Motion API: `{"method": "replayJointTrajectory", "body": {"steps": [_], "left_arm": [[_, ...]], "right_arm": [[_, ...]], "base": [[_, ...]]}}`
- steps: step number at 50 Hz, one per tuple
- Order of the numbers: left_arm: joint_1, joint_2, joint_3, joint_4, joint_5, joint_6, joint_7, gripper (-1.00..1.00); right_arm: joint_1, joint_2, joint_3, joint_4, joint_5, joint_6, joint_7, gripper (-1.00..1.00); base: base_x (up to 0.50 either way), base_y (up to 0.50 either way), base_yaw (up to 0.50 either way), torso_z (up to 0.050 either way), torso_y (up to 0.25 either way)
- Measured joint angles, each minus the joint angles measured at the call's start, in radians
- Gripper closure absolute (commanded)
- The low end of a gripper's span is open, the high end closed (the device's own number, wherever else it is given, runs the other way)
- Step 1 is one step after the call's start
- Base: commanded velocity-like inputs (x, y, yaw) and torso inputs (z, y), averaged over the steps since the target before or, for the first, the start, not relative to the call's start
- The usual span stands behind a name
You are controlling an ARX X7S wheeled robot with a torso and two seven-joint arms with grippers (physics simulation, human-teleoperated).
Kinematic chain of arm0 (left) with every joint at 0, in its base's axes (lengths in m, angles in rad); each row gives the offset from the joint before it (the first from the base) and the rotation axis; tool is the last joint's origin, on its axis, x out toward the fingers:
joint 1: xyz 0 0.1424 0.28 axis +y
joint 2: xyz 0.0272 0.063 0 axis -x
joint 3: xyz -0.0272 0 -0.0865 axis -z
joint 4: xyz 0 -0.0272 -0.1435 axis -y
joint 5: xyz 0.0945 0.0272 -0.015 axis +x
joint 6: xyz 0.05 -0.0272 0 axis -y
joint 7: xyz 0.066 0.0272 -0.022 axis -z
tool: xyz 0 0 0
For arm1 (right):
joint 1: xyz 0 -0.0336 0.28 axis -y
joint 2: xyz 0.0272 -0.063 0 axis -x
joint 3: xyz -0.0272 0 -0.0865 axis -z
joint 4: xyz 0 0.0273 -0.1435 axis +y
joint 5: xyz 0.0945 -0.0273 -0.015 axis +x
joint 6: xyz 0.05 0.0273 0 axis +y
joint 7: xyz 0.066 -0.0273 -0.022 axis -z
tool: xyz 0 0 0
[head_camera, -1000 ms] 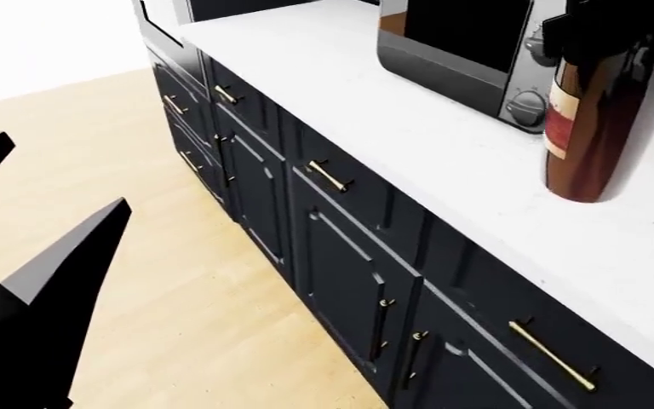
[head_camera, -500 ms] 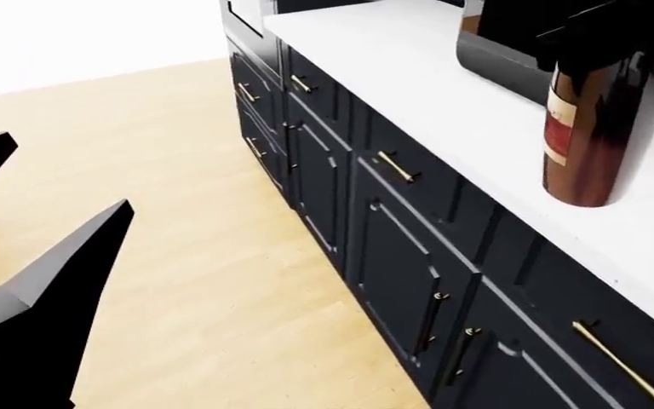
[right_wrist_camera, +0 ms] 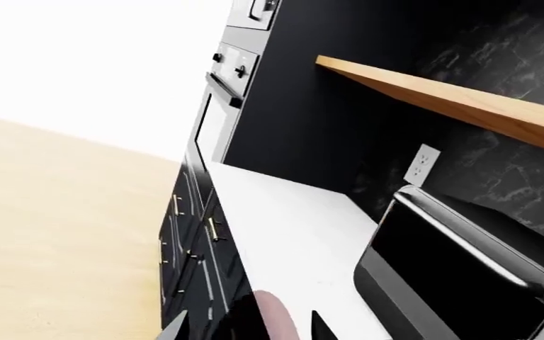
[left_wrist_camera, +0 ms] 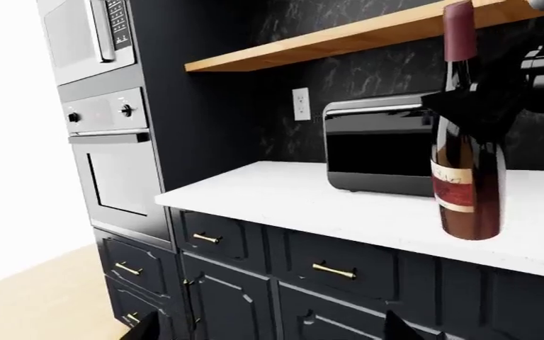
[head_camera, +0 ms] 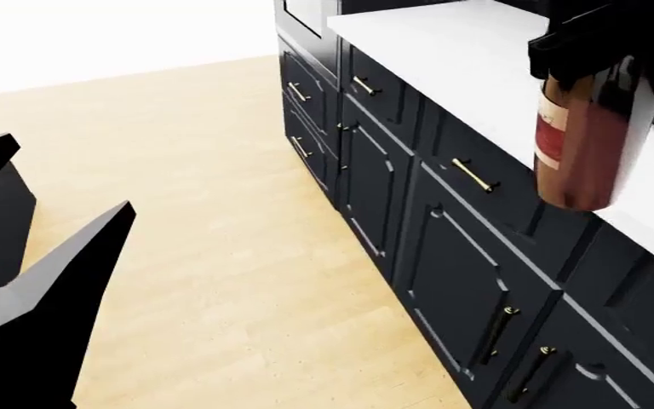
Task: Move the drinks to the dining counter.
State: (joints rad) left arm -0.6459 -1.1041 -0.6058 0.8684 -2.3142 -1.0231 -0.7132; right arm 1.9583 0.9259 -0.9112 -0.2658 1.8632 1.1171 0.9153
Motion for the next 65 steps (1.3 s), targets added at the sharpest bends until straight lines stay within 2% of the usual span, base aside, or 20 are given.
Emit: {"method": "replayJointTrajectory", "body": {"steps": [12,65], "left_arm": [[-0.001,-0.001,0.003,0.000,0.001,0.002,0.000,-1.00],[-0.018,-0.014,0.025,0.004,0.001,0.019,0.002,-1.00]], "right_arm": [[0.001,0.002,0.005,-0.009,-0.003,0.003,-0.013,1.00],[0.016,0.002,0.001,-0.022,-0.014,0.041,-0.033,1.00]], "base": [[-0.36,0.43,0.00,0.001,0.003],[0.06,0.25,0.50,0.000,0.002]]}}
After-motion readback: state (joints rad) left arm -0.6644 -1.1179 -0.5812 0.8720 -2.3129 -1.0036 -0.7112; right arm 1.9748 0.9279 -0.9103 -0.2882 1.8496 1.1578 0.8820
